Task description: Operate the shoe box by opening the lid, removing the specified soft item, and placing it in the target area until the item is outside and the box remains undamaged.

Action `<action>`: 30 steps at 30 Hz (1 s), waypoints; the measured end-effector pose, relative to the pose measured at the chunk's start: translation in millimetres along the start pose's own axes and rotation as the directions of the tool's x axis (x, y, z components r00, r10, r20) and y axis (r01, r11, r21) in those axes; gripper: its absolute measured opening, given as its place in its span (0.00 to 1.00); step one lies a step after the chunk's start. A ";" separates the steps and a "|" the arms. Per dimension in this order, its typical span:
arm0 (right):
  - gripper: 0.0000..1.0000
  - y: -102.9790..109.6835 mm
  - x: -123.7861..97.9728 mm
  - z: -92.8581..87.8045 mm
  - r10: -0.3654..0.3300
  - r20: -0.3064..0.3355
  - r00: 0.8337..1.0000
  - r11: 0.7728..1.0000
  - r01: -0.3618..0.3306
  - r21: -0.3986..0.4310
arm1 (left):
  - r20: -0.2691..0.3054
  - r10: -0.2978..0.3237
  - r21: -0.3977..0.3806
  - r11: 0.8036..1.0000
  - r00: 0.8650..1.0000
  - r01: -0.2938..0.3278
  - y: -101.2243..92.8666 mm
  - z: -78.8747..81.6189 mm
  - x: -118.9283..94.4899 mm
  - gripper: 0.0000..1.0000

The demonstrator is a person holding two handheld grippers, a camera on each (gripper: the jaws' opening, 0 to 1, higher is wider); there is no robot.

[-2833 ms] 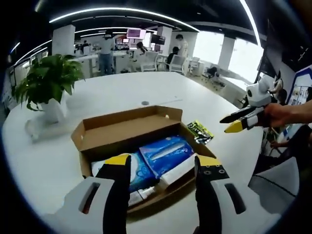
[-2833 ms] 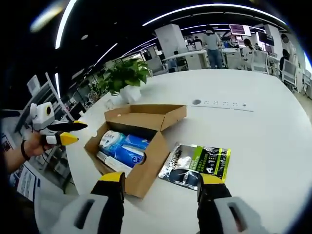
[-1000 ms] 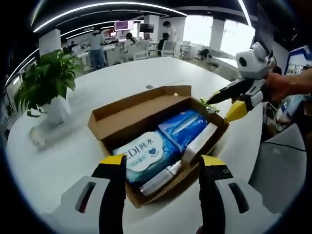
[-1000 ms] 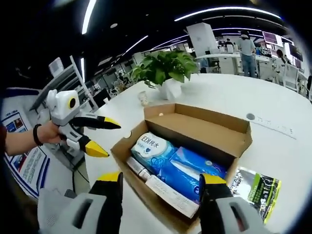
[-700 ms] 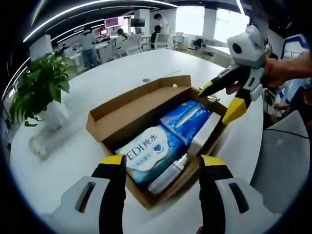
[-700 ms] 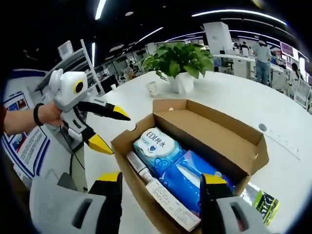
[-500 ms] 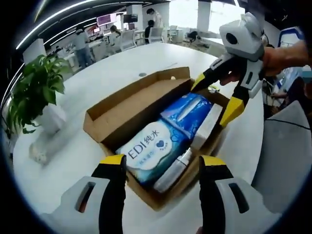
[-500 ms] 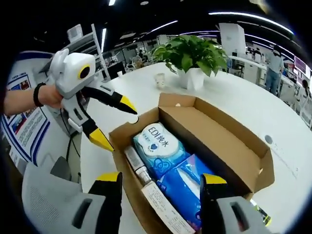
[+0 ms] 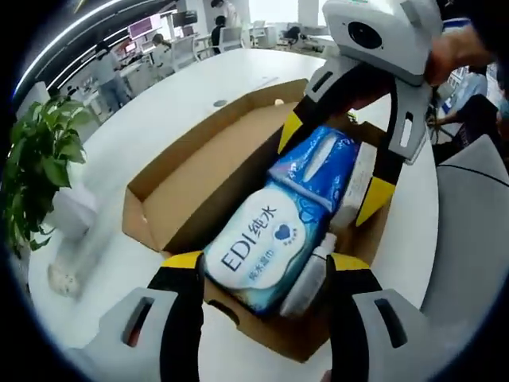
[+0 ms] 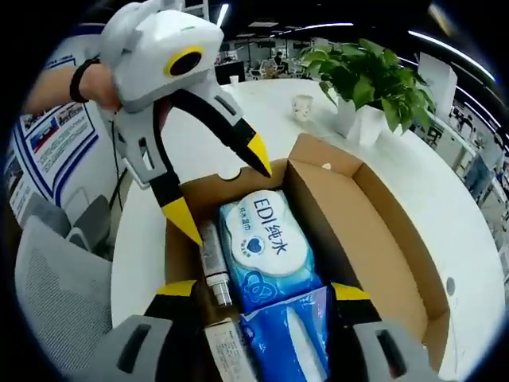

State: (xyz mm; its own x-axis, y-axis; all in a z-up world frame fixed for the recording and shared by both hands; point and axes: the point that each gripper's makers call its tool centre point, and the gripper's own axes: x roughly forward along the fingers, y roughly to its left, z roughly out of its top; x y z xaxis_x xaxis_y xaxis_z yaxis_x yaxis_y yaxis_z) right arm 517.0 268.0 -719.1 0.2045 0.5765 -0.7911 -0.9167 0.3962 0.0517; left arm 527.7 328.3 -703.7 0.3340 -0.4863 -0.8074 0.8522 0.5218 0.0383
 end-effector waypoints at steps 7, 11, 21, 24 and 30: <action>0.63 -0.2 18.8 1.9 0.041 -0.008 0.999 0.999 -0.041 -0.020 | -0.058 -0.035 0.088 0.995 0.998 0.040 6.3 -3.5 17.2 0.62; 0.62 -3.7 31.0 -2.4 0.041 -0.041 0.998 0.998 -0.042 -0.035 | -0.098 -0.051 0.118 0.991 0.994 0.063 9.1 -10.5 27.8 0.63; 0.55 -14.2 45.3 -9.6 0.004 -0.074 0.997 0.998 -0.008 -0.055 | -0.151 -0.058 0.165 0.983 0.987 0.083 6.2 -19.8 41.8 0.61; 0.55 -11.2 47.4 -10.4 -0.010 -0.069 0.998 0.998 0.005 -0.070 | -0.156 -0.052 0.162 0.984 0.986 0.078 4.7 -20.2 41.6 0.61; 0.53 2.4 41.6 -16.8 0.027 -0.073 0.997 0.995 -0.033 -0.089 | -0.167 -0.075 0.168 0.980 0.983 0.103 -8.9 -25.7 33.1 0.59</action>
State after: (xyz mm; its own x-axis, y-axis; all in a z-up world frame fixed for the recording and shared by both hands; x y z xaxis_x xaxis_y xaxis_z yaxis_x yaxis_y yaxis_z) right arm 517.6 280.9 -762.1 0.1542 0.5328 -0.8321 -0.9500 0.3115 0.0235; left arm 520.8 325.5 -745.9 0.1973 -0.4001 -0.8950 0.9377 0.3432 0.0533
